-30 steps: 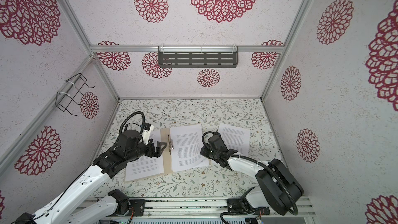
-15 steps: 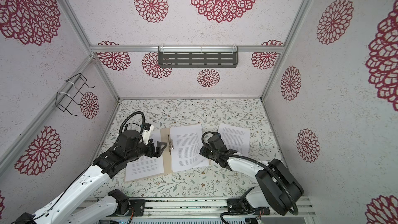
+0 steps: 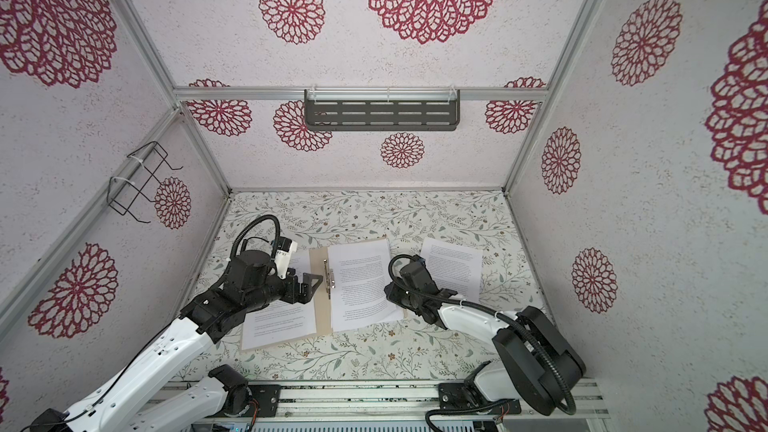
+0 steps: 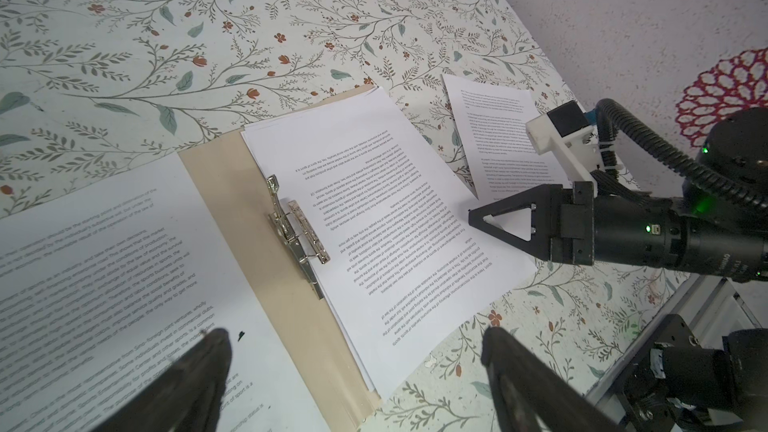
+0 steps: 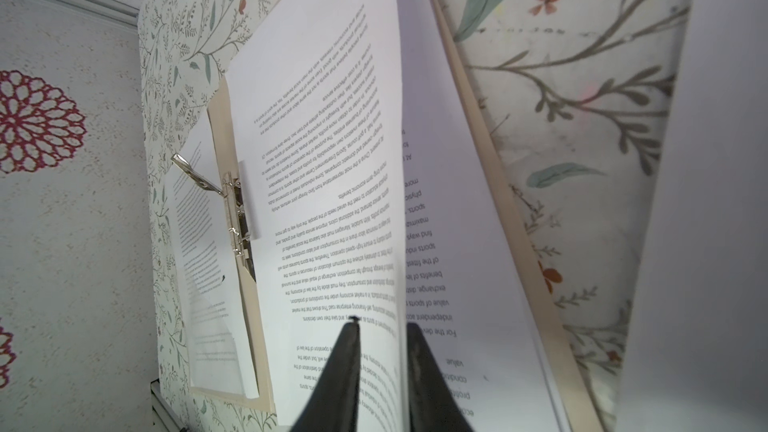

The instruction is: Put the files into the folder

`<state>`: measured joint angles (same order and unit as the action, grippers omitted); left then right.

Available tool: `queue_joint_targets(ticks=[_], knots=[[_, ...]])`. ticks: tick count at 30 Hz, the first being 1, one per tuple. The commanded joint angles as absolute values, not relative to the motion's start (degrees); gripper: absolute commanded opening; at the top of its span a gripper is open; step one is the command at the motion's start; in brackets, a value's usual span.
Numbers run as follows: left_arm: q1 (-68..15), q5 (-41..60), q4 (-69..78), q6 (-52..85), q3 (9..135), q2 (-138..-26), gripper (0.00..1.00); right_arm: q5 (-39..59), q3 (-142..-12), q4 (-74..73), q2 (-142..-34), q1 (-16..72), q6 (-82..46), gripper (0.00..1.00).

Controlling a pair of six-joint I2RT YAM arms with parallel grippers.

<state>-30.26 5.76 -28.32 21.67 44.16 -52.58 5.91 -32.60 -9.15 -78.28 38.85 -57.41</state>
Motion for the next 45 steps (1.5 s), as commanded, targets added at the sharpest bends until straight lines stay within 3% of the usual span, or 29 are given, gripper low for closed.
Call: queue_joint_targets(ticks=[1,5,9,16,21,31,39,45], knots=[[-29.9,6.4,-28.3,21.4,44.4,-52.7,0.97,4.4,-32.3,-8.7,-76.7,39.2,-57.7,0.32],[-29.7,6.5,-28.3,21.4,44.5,-52.8,0.97,3.1,-33.7,-4.9,-76.3,39.2,-56.3,0.58],[-29.8,6.5,-28.1,21.4,44.6,-52.8,0.97,-0.2,-36.5,2.8,-75.2,39.0,-53.0,0.99],[-29.5,8.1,-26.6,22.5,44.8,-53.4,0.97,-7.2,-40.4,15.1,-70.4,35.7,-44.9,0.99],[-29.8,15.0,-24.5,25.8,48.4,-60.2,0.97,-4.2,-42.0,14.5,-68.2,21.6,-35.0,0.99],[-46.3,17.2,-21.5,29.0,69.4,-91.2,0.98,-0.1,-44.5,-0.7,-80.0,-4.6,-26.5,0.99],[-53.8,22.3,-26.5,28.2,91.4,-116.8,0.98,5.2,-49.2,-9.5,-92.5,-11.6,-25.2,0.97],[-54.6,25.7,-28.9,28.3,101.2,-127.6,0.98,12.2,-54.4,-11.3,-100.8,-13.2,-25.1,0.95]])
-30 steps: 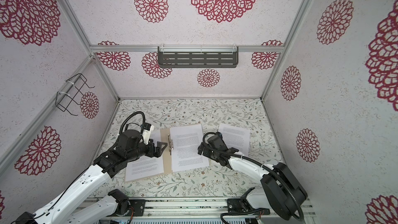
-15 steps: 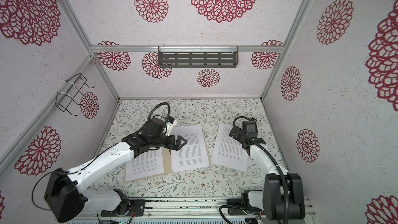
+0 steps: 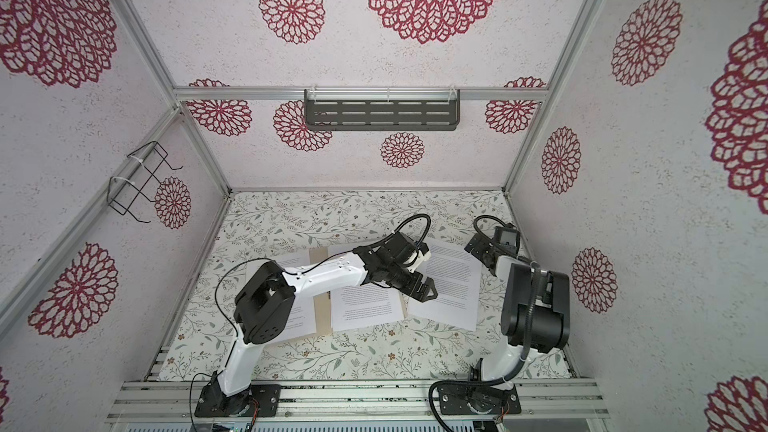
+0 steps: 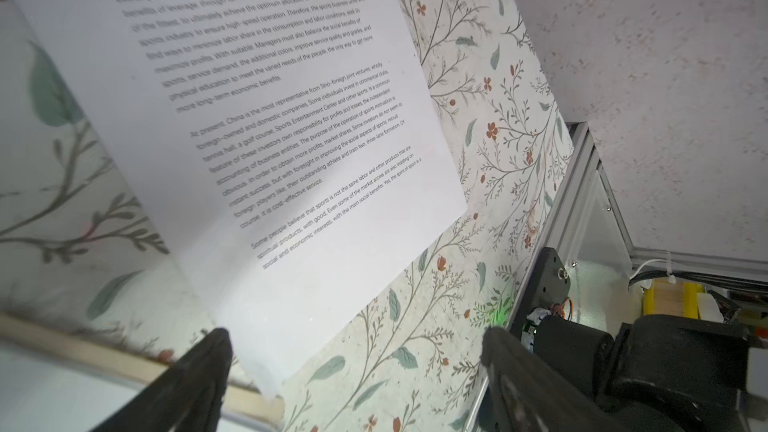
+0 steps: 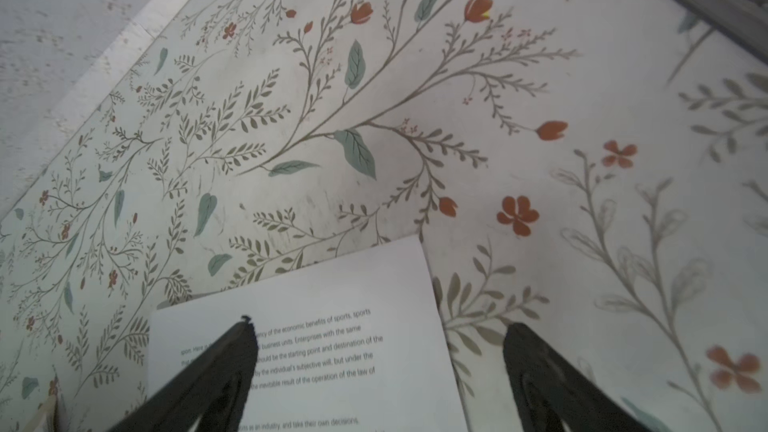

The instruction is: Put the files into the folder

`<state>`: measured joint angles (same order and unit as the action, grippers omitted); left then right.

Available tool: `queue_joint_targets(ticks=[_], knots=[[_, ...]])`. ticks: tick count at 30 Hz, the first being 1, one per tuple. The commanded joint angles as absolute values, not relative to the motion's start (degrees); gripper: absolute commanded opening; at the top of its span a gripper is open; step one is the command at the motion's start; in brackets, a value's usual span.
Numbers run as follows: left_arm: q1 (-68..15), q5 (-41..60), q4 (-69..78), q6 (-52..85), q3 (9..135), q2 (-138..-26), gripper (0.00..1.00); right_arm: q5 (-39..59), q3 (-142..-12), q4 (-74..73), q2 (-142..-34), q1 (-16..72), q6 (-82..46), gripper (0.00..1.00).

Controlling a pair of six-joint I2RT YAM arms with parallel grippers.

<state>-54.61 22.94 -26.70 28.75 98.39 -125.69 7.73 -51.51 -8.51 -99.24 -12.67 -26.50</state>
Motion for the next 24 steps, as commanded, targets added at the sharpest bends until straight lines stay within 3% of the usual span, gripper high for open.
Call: queue_joint_targets(ticks=[1,17,24], knots=[[-54.6,26.3,-28.9,28.2,102.3,-128.8,0.98,12.5,-55.4,-10.9,-101.9,-13.2,-25.0,0.95],[-53.5,28.9,-31.5,28.7,107.6,-138.8,0.98,14.8,-66.9,9.1,-113.1,-13.2,-17.1,0.93],[-52.7,28.1,-31.7,30.1,107.4,-140.3,0.98,17.2,-63.8,10.2,-111.6,-11.5,-16.7,0.93]])
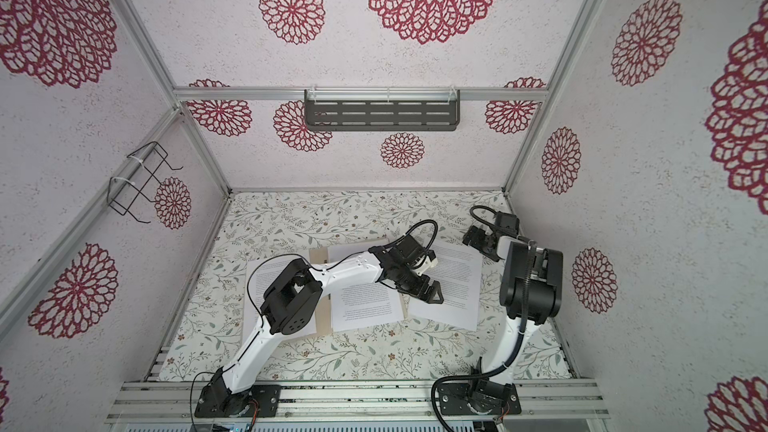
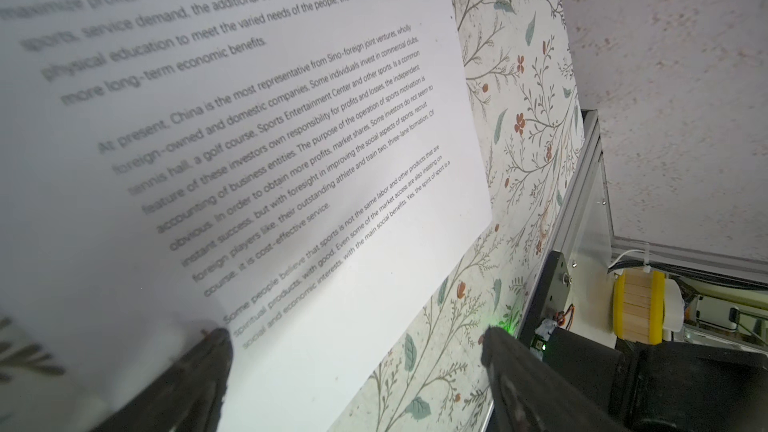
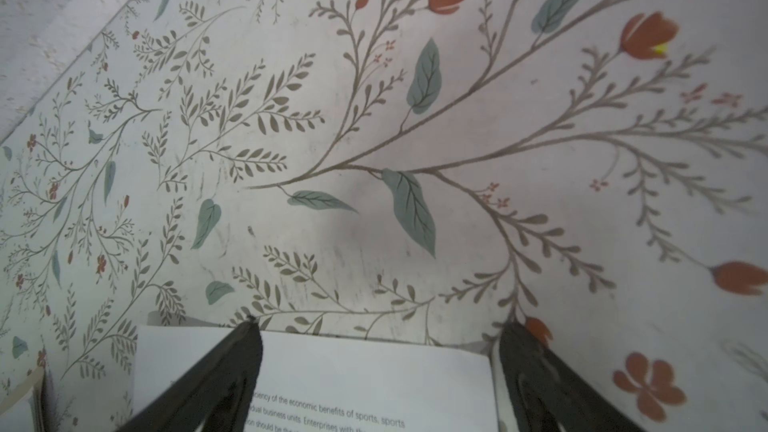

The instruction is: Put the files into the folder

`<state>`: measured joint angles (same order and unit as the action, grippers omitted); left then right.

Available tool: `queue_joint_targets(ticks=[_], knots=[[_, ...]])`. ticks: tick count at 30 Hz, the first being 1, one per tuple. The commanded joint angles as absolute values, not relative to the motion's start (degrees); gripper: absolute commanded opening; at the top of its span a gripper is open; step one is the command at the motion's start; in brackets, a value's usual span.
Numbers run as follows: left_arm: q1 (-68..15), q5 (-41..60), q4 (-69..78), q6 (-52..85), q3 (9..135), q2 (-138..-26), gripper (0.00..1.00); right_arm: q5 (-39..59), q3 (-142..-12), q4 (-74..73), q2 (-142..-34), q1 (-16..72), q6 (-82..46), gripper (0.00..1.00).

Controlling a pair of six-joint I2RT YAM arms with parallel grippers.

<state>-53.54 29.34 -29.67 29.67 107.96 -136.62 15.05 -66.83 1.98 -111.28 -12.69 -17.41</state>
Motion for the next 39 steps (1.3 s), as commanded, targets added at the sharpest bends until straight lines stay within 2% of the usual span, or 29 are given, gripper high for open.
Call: queue_joint_targets(ticks=[1,8,14,25,34,39], knots=[[-52.6,28.2,-31.7,30.1,107.2,-140.3,0.97,16.6,-62.8,9.5,-111.0,-11.3,-16.8,0.93],[-52.3,28.2,-31.8,30.0,106.9,-141.0,0.98,16.6,-57.5,9.3,-108.5,-10.8,-16.3,0.93],[-51.6,28.0,-31.8,30.5,107.0,-141.9,0.98,18.0,-51.8,8.1,-101.3,-11.1,-18.5,0.95],[-51.0,28.1,-30.9,31.1,106.5,-142.5,0.98,32.0,-41.8,1.7,-90.7,-14.4,-25.2,0.98],[-50.7,28.1,-29.9,31.4,105.1,-141.6,0.98,28.9,-37.1,3.8,-83.3,-14.6,-24.0,0.87],[-50.6,28.1,-29.5,31.6,104.2,-141.1,0.98,26.8,-37.0,6.0,-82.1,-14.6,-22.9,0.71]])
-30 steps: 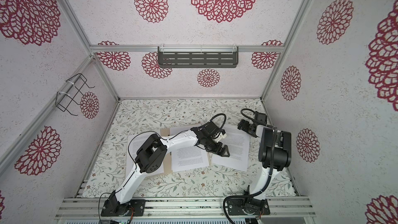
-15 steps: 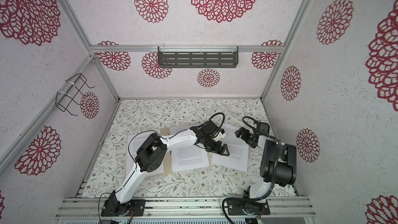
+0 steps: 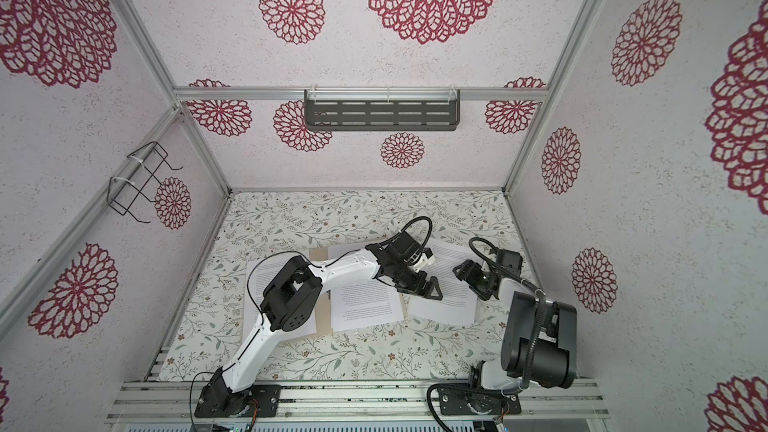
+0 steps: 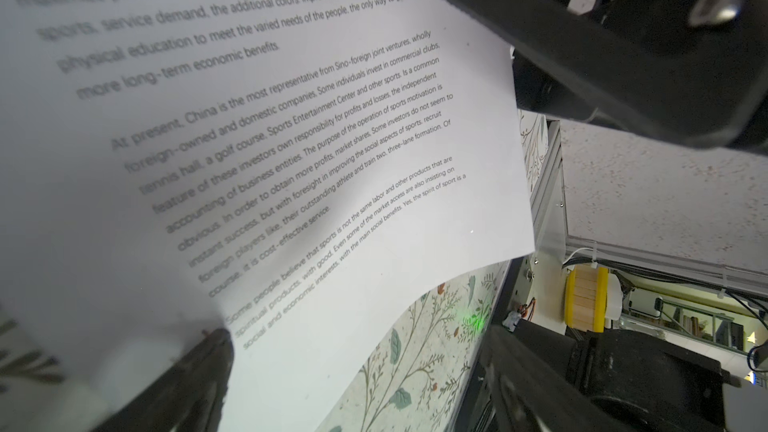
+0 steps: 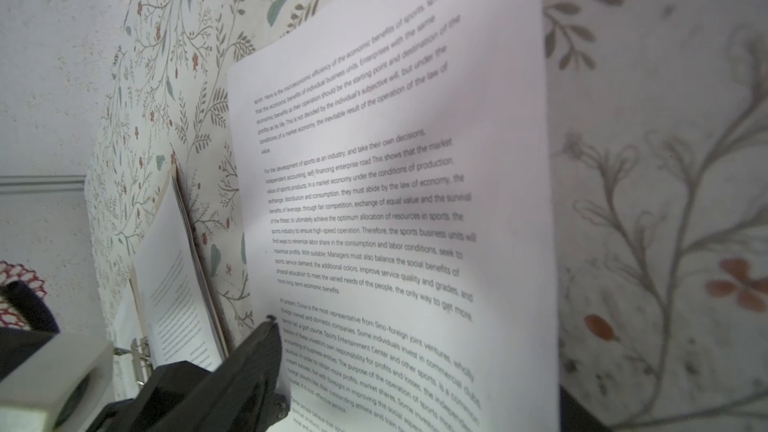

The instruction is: Put the files into the folder

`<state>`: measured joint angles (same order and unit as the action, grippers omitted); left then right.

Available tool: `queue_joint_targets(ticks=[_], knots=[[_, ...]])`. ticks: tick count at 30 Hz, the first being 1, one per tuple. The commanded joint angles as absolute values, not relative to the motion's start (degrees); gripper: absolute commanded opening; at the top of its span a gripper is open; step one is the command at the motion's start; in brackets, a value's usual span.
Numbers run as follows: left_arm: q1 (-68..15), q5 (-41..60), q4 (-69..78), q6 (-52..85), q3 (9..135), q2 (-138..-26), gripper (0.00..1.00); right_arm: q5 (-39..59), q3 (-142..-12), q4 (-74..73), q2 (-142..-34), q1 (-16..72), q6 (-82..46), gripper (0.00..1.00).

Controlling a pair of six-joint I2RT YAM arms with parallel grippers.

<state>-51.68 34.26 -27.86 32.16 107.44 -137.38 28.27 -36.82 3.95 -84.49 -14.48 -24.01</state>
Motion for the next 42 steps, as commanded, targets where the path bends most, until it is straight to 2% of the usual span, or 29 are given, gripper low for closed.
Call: queue_joint_targets(ticks=[1,5,9,19,24,30,34,42], knots=[[-50.6,28.1,-29.4,31.6,104.1,-141.0,0.98,26.5,-37.0,6.2,-81.9,-14.6,-22.8,0.69],[-50.6,28.0,-29.3,31.6,103.8,-140.9,0.98,24.7,-37.4,8.1,-81.2,-14.7,-22.6,0.58],[-50.6,27.9,-29.3,31.8,103.7,-140.9,0.98,22.9,-37.5,9.2,-79.7,-14.8,-22.4,0.52],[-50.3,28.1,-29.1,31.9,103.6,-141.3,0.98,23.6,-37.6,10.5,-77.6,-15.5,-22.0,0.46],[-50.3,28.1,-29.0,32.0,103.5,-141.2,0.98,23.8,-37.2,10.4,-78.1,-15.6,-22.0,0.37],[-50.2,29.5,-27.7,32.1,103.8,-140.8,0.98,23.5,-36.6,10.4,-77.6,-15.6,-22.1,0.19],[-50.1,31.2,-26.8,31.8,104.9,-139.1,0.98,22.9,-36.5,11.2,-76.0,-15.6,-21.9,0.01],[-48.2,38.5,-15.1,35.6,103.8,-124.9,0.97,21.7,-37.2,13.3,-71.2,-15.6,-21.3,0.0]])
